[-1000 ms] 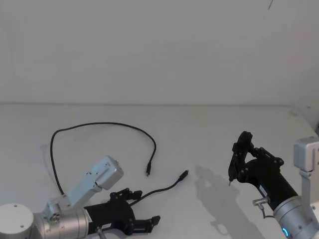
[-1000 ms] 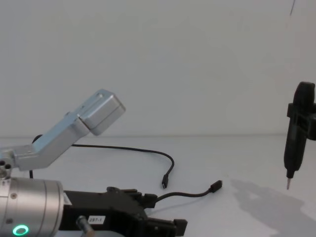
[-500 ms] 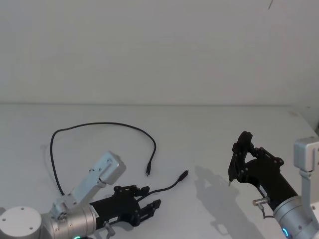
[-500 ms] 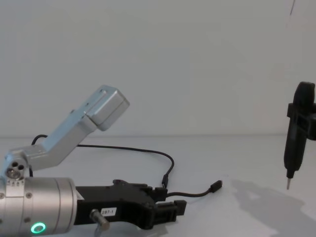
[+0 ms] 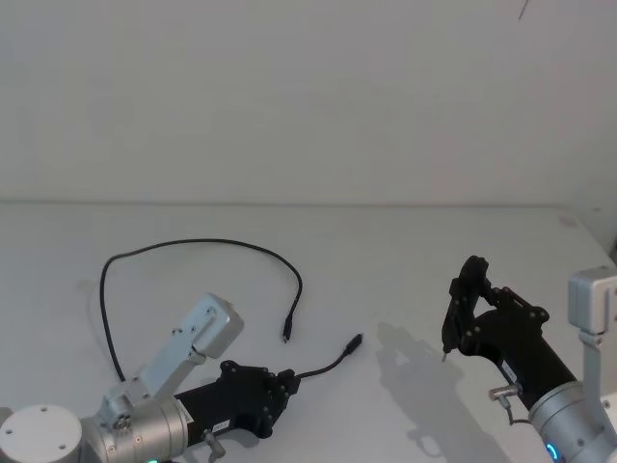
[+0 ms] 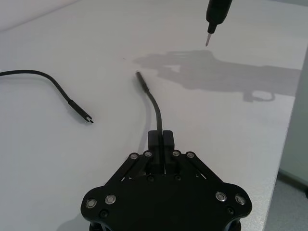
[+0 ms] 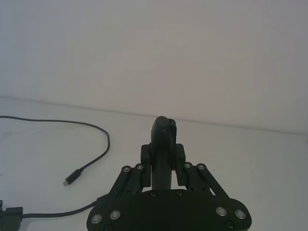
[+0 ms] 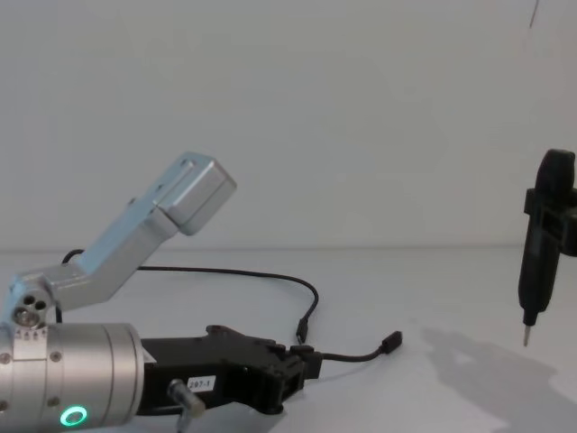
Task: Pick up the data cable with the one hand.
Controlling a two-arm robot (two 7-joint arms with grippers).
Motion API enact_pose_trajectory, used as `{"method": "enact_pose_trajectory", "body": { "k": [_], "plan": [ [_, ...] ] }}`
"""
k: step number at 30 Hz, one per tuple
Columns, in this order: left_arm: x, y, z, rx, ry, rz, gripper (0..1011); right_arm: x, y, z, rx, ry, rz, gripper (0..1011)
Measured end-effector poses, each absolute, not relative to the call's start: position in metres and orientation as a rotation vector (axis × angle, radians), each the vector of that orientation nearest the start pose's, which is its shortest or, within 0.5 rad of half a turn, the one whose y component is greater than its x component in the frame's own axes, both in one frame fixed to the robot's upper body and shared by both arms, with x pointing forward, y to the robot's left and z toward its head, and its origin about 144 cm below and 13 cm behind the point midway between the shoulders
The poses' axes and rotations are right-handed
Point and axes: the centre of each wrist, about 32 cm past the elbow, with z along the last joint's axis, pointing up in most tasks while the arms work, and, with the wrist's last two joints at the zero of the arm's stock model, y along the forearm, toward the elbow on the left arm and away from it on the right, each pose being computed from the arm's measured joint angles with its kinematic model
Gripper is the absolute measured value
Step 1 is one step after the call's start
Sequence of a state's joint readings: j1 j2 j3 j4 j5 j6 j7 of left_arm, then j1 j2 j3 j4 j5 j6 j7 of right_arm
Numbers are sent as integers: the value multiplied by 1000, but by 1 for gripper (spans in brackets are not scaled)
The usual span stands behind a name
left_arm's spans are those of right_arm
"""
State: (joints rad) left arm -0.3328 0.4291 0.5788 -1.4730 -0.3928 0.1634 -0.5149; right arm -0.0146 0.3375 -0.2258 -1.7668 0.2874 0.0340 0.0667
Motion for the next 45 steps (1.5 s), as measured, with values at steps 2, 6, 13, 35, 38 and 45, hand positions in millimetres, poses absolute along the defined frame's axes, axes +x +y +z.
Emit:
{"method": "enact_pose_trajectory", "body": {
  "k": [2, 6, 13, 35, 38, 45],
  "plan": [
    [510, 203, 1176, 235, 41, 590, 50, 443, -237, 1189, 26, -75, -1229, 279],
    [509, 204, 1179, 229, 44, 583, 43, 443, -237, 1189, 26, -75, -1230, 279],
    [506, 209, 1190, 207, 51, 565, 43, 443, -237, 1189, 26, -75, -1229, 279],
    [499, 221, 1209, 164, 64, 523, 43, 448, -229, 1196, 88, -25, -1202, 279],
    [499, 221, 1210, 162, 64, 521, 43, 451, -223, 1200, 116, -3, -1187, 279],
    [499, 222, 1211, 159, 65, 517, 43, 460, -208, 1209, 171, 55, -1141, 279]
  ]
}}
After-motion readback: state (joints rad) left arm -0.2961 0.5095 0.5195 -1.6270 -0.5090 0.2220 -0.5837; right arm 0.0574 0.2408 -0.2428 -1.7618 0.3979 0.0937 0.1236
